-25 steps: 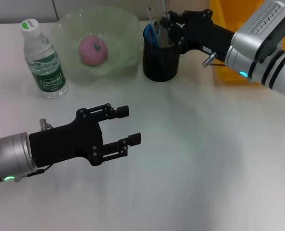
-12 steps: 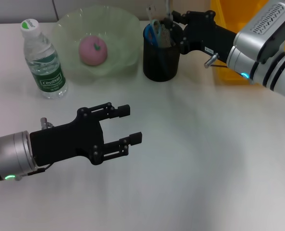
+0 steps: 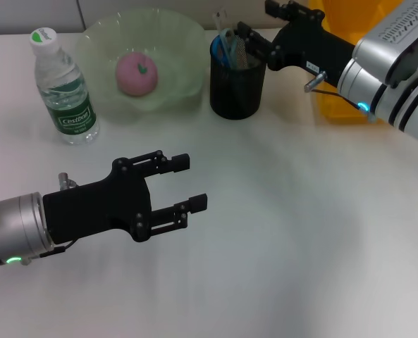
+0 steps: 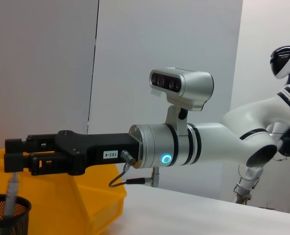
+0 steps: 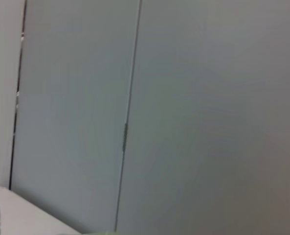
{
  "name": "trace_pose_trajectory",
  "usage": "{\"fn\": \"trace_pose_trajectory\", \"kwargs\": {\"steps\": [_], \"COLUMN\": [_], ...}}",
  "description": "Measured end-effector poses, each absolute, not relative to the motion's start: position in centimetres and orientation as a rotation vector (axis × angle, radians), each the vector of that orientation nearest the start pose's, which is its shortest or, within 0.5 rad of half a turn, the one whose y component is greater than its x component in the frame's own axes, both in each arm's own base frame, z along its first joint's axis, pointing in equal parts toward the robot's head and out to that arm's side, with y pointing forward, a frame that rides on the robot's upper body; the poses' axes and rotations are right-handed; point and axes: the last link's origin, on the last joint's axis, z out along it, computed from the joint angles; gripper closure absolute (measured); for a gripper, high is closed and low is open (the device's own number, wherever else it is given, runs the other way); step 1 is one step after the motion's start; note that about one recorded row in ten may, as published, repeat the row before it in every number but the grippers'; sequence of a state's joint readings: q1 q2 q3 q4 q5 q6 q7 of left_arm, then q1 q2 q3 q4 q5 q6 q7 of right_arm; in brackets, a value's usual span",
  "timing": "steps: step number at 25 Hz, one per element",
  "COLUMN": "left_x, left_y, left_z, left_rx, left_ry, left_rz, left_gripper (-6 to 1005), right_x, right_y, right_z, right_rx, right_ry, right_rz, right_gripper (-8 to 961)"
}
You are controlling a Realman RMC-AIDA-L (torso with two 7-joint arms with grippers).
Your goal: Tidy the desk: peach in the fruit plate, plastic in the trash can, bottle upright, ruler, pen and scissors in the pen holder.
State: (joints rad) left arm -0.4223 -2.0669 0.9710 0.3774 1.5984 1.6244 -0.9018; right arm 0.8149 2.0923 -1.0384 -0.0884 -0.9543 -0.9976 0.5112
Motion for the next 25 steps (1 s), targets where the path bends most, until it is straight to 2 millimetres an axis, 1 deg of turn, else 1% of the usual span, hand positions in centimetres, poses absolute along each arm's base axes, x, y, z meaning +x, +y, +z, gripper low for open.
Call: {"fn": "trace_pose_trajectory", "kwargs": {"steps": [6, 12, 14, 18, 22, 25], "left_x": [-26.6, -26.6, -26.6, -26.6, -26.7, -26.7], "left_y": [27.3, 27.2, 27.3, 27.3, 27.3, 27.3], "left_z": [-4.1, -4.1, -4.0, -4.0, -4.0, -4.0], "left_rx": [-2.696, -2.696, -2.696, -2.693, -2.697, -2.702], "left_ry": [-0.319, -0.320, -0.320, -0.321, -0.319, -0.320], "left_rz": [-1.016, -1.015, -1.015, -1.016, -1.012, -1.009], "left_gripper": [323, 323, 323, 323, 323, 323], "right_x": [21.2, 21.2, 21.2, 21.3, 21.7, 22.2], "right_y": [41.6, 41.5, 41.1, 39.3, 37.1, 35.1], "right_z": [-5.8, -5.8, -5.7, -5.0, -4.1, -3.3], "right_rx": [-2.189, -2.190, -2.189, -2.178, -2.177, -2.235], "right_ry": [0.300, 0.299, 0.289, 0.265, 0.288, 0.313], "right_rz": [0.723, 0.728, 0.760, 0.895, 1.061, 1.172], "right_gripper": [274, 279, 279, 278, 278, 283]}}
